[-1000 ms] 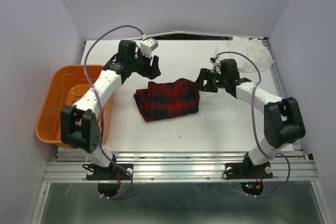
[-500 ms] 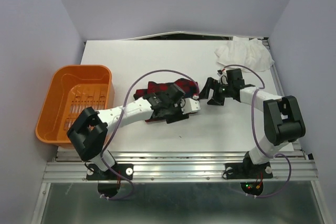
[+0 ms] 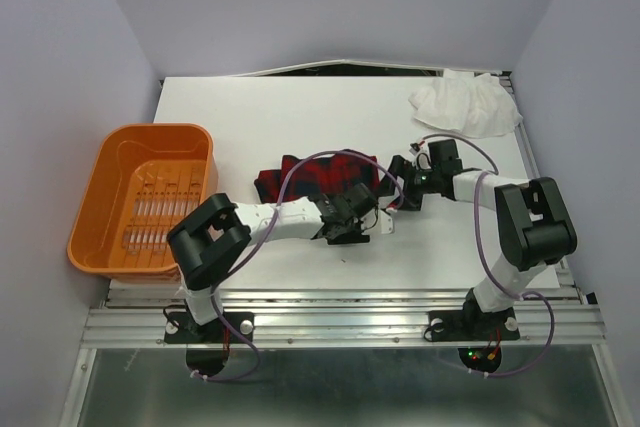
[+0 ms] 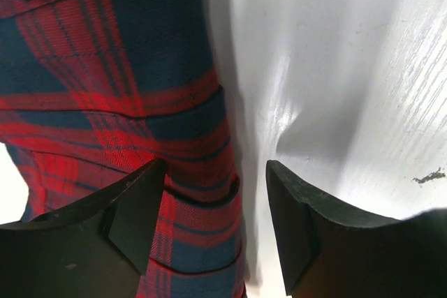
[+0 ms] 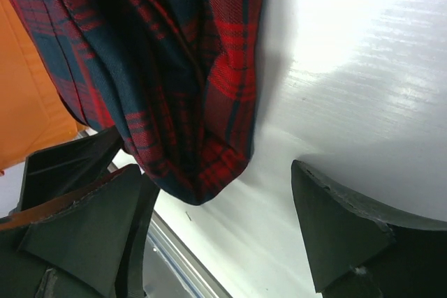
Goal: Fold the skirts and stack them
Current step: Neatly place the folded skirt to the corner
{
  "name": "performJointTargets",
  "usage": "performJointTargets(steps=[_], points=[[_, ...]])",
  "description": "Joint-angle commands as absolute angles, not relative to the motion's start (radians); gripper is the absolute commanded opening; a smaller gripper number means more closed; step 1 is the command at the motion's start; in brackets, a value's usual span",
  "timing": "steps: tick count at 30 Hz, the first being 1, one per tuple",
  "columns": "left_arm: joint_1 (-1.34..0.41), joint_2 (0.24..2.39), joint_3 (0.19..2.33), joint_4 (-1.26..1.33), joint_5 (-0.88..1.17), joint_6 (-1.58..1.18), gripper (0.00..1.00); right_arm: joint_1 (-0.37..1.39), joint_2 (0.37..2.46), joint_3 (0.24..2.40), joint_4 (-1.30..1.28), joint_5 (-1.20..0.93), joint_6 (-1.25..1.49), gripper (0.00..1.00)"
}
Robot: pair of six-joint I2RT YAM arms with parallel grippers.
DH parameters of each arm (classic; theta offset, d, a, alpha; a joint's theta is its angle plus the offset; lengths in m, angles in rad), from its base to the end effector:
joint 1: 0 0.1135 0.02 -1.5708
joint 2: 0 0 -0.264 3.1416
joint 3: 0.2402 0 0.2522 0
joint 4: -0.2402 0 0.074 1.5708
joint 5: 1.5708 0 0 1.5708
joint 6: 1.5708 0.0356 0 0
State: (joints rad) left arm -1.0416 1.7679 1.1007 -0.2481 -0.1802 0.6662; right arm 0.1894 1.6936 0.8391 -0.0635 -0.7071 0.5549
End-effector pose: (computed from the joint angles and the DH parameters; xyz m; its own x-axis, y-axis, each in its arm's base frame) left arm 0.1911 -0.3142 0.1815 0.1761 0.9032 -0.3914 0.8716 0.0417 0.4884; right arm 0.3097 0.0829 0.1499 -0.9427 0.2271 -0.2444 -0.0400 0.6503 0.7586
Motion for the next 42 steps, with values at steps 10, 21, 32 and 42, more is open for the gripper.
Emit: performJointTargets(steps=[10, 21, 32, 42], points=[[-1.002, 1.816, 1.209, -0.29, -0.121, 0.621, 0.33, 0.19, 1.712, 0.767, 0.041, -0.793, 0.512, 1.0], [-0.877, 1.772, 1.246, -0.374, 0.113, 0.706, 0.3, 0.199, 1.828, 0.77, 0.158, -0.913, 0.636, 1.0], [-0.855, 1.761, 1.25, -0.402, 0.224, 0.759, 0.29, 0.238, 1.917, 0.759, 0.394, -0.907, 0.652, 1.0], [-0.749, 1.781, 1.385, -0.469, 0.328, 0.776, 0.27, 0.247, 1.973, 0.814, 0.215, -0.828, 0.453, 1.0]])
